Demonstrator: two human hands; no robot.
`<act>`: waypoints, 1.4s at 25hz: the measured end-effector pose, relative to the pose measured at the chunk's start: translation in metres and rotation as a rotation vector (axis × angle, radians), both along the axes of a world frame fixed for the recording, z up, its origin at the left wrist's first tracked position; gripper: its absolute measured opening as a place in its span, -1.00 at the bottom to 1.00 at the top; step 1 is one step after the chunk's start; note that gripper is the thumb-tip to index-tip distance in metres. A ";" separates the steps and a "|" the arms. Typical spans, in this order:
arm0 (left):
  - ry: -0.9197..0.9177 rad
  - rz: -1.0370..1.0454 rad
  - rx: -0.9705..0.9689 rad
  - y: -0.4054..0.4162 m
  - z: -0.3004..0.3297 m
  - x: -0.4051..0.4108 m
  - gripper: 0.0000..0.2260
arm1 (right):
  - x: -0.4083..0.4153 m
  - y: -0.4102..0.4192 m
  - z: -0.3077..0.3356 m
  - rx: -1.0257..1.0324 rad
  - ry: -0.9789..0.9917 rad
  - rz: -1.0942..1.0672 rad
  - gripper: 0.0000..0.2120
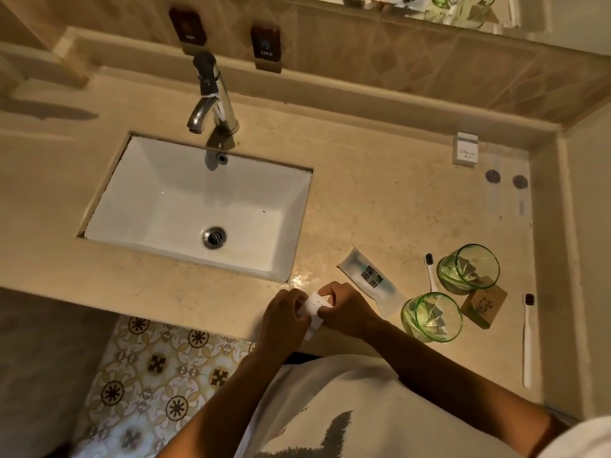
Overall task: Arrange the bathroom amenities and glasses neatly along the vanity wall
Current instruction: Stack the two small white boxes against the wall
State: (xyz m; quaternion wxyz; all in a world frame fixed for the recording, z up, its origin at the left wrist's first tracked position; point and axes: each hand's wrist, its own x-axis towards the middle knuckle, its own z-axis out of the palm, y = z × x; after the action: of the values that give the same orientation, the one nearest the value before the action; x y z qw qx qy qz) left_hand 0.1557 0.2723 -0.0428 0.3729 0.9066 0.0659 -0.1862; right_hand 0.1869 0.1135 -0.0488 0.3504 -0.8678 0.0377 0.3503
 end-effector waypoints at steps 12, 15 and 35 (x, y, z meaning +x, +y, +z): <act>0.185 0.493 -0.446 -0.026 0.047 0.093 -0.68 | 0.064 -0.036 0.065 0.336 0.103 -0.570 -0.86; 0.335 0.589 -0.701 -0.059 0.057 0.120 -0.79 | 0.087 -0.063 0.075 0.401 0.083 -0.712 -0.80; 0.321 0.324 -0.542 -0.244 0.030 0.305 -0.83 | 0.218 -0.230 0.045 0.018 -0.291 -0.422 -0.43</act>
State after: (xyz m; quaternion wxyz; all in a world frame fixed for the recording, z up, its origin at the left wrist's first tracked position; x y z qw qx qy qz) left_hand 0.4606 0.0283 -0.0126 0.6095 0.7116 0.2149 -0.2756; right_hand 0.4045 -0.1165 -0.0035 0.4249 -0.8790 0.1639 0.1412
